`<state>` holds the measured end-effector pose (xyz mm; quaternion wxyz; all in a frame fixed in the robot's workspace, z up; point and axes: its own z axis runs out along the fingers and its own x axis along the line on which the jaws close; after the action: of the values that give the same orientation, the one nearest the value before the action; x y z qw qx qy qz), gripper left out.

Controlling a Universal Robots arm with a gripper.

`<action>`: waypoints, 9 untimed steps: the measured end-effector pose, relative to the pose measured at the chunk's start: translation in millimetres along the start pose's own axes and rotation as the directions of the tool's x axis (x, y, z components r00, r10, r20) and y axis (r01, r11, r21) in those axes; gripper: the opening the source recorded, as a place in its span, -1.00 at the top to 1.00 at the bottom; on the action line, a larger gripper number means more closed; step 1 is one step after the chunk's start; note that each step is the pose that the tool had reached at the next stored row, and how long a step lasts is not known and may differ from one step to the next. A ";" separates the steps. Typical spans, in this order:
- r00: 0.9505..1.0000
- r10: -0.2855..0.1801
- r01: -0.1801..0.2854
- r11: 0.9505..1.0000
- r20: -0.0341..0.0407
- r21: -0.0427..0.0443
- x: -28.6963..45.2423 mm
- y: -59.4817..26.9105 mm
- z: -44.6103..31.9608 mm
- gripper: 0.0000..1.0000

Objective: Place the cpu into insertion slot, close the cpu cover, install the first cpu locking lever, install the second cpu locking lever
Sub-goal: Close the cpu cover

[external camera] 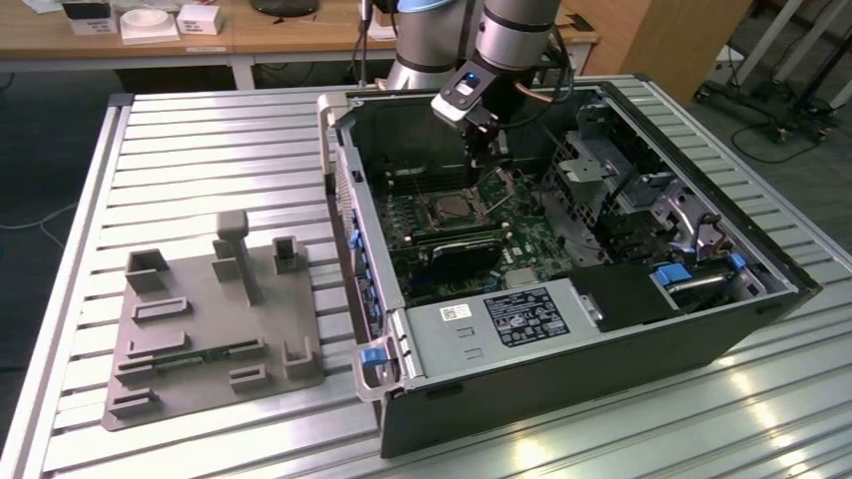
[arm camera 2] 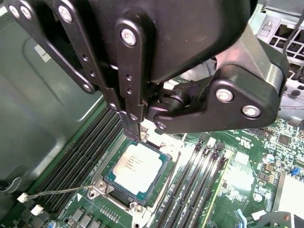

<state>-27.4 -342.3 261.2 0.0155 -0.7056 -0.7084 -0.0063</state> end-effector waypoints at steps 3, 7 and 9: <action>1.000 0.000 0.000 1.000 -0.001 0.000 0.0 0.1 -0.1 0.80; 1.000 0.000 0.000 1.000 -0.001 0.000 -0.1 1.3 -0.1 0.80; 1.000 0.000 0.000 1.000 -0.001 0.000 0.0 2.3 -0.1 0.80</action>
<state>-25.0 -342.4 261.2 0.0160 -0.7056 -0.7084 -0.0068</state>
